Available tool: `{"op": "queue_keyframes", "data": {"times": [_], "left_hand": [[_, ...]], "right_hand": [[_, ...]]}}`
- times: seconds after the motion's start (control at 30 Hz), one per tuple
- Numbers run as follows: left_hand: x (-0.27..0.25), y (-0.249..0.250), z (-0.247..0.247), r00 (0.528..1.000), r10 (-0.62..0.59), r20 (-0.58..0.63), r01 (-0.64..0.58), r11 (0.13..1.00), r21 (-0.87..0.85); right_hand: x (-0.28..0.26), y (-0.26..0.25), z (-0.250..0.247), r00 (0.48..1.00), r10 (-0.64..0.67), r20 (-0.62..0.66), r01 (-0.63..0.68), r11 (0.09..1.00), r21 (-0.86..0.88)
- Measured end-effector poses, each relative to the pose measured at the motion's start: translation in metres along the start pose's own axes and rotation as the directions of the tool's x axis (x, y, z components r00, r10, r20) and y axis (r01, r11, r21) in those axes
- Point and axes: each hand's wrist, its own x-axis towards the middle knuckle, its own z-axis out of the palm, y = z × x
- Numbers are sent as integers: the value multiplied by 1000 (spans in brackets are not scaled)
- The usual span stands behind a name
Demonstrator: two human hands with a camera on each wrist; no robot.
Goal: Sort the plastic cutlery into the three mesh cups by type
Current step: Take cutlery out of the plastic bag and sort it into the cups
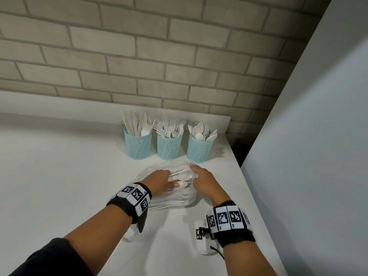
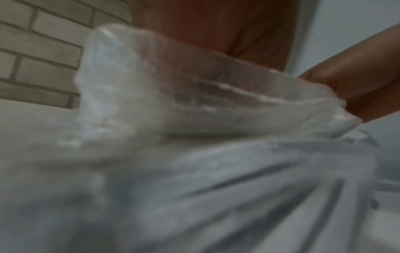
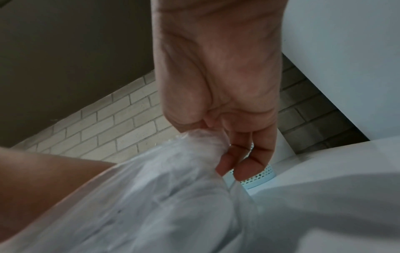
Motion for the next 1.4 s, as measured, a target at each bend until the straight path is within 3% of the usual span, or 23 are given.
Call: {"op": "queue_keyframes", "data": {"times": [0.37, 0.57, 0.7, 0.87, 0.93, 1.0, 1.1, 1.17, 1.3, 1.4], "left_hand": [[-4, -13, -17, 990, 114, -88, -131, 966, -223], [-4, -14, -21, 986, 65, -151, -113, 934, -340], [-4, -12, -24, 990, 85, -109, -130, 840, -526], [-8, -10, -34, 975, 92, -201, -199, 760, -619], [-7, -7, -40, 975, 80, -207, -202, 705, -679], [-7, -5, -44, 981, 105, -162, -192, 614, -765], [-4, -3, -47, 982, 176, -70, -141, 430, -892], [-2, -4, -47, 985, 171, -31, -91, 354, -931], [1, -6, -45, 993, 108, -40, -82, 413, -907], [-2, -6, -46, 996, 75, -46, -72, 403, -912]], "right_hand": [[9, 12, 0, 1000, 1, 17, -2, 999, 39], [6, 12, 2, 1000, 28, 11, -29, 998, 55], [4, 11, 2, 1000, 25, -1, -25, 999, 39], [3, 1, -3, 991, -81, -109, 77, 996, -43], [2, -18, -13, 967, -152, -205, 164, 985, 46], [3, -39, -20, 957, -164, -240, 222, 945, 239], [13, -53, -17, 966, -139, -218, 224, 868, 442], [21, -54, -12, 961, -109, -254, 227, 837, 498], [32, -52, -6, 957, -115, -267, 230, 860, 456], [38, -50, -1, 949, -104, -297, 235, 863, 448]]}}
